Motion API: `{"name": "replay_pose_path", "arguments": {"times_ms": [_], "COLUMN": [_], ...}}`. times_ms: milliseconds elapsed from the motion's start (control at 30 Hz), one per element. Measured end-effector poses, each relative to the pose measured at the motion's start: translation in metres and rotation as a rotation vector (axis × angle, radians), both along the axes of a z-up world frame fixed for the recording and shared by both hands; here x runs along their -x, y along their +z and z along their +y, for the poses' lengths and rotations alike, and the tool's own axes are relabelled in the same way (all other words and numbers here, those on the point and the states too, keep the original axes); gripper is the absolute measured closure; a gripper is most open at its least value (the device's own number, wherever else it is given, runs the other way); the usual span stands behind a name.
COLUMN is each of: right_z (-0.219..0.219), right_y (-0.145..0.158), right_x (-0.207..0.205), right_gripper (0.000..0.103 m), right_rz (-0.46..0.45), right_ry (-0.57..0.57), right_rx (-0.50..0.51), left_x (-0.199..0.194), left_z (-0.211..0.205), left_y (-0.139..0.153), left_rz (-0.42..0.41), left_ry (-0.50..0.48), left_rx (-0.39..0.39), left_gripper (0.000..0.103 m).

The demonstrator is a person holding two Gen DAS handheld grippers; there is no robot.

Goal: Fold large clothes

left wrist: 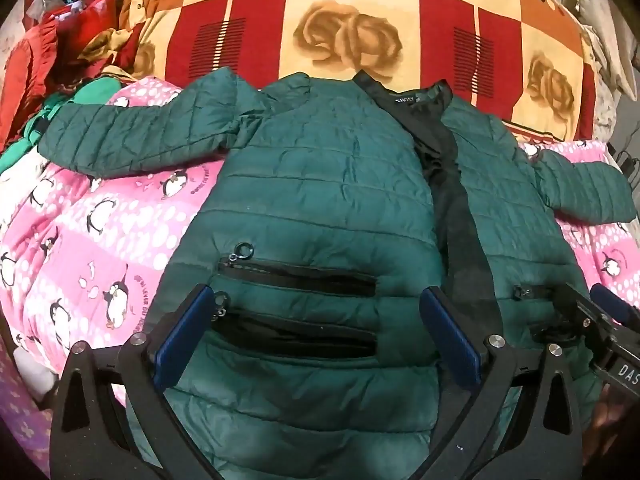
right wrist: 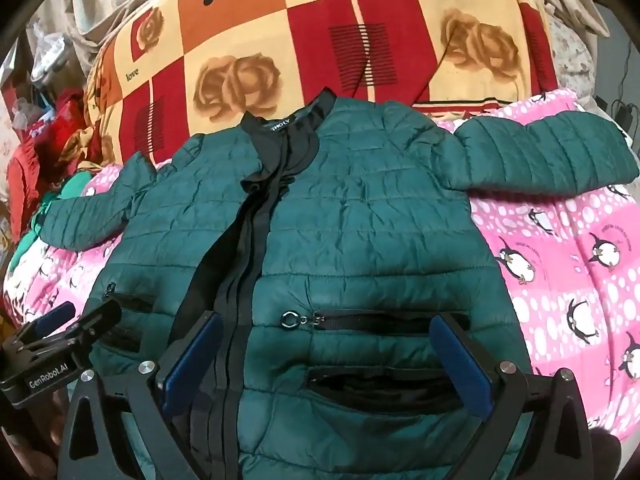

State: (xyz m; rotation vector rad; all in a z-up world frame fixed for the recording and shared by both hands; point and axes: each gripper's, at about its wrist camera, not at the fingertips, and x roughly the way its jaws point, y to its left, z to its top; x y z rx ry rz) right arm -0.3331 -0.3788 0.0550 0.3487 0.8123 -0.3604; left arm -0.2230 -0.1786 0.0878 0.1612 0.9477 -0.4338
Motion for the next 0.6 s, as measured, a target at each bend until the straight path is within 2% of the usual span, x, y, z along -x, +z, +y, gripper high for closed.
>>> {"name": "replay_pose_path", "arguments": {"times_ms": [367,500,567,600], "right_z": [0.0,-0.011,-0.008,-0.008], "right_y": [-0.002,-0.014,-0.007,-0.006], "right_x": [-0.005,-0.007,-0.003,-0.004], "right_gripper": [0.0,0.0,0.0,0.0], "right_rz": [0.002,0.01,0.033,0.016], "right_ry": [-0.009,-0.01,-0.015,-0.014], "right_rx": [0.014,0.016,0.029,0.013], "left_x": [0.003,0.004,0.004,0.004], "left_z": [0.0,-0.001,-0.002,-0.002], "left_y": [-0.004,-0.007,-0.008,-0.008], "left_rz": [-0.011,-0.008,-0.008,-0.008], "left_ry": [-0.004,-0.013,-0.014,-0.015], "left_rx": [-0.003,-0.002,-0.002,-0.002], "left_gripper": [0.001,0.001,0.001,0.001]}}
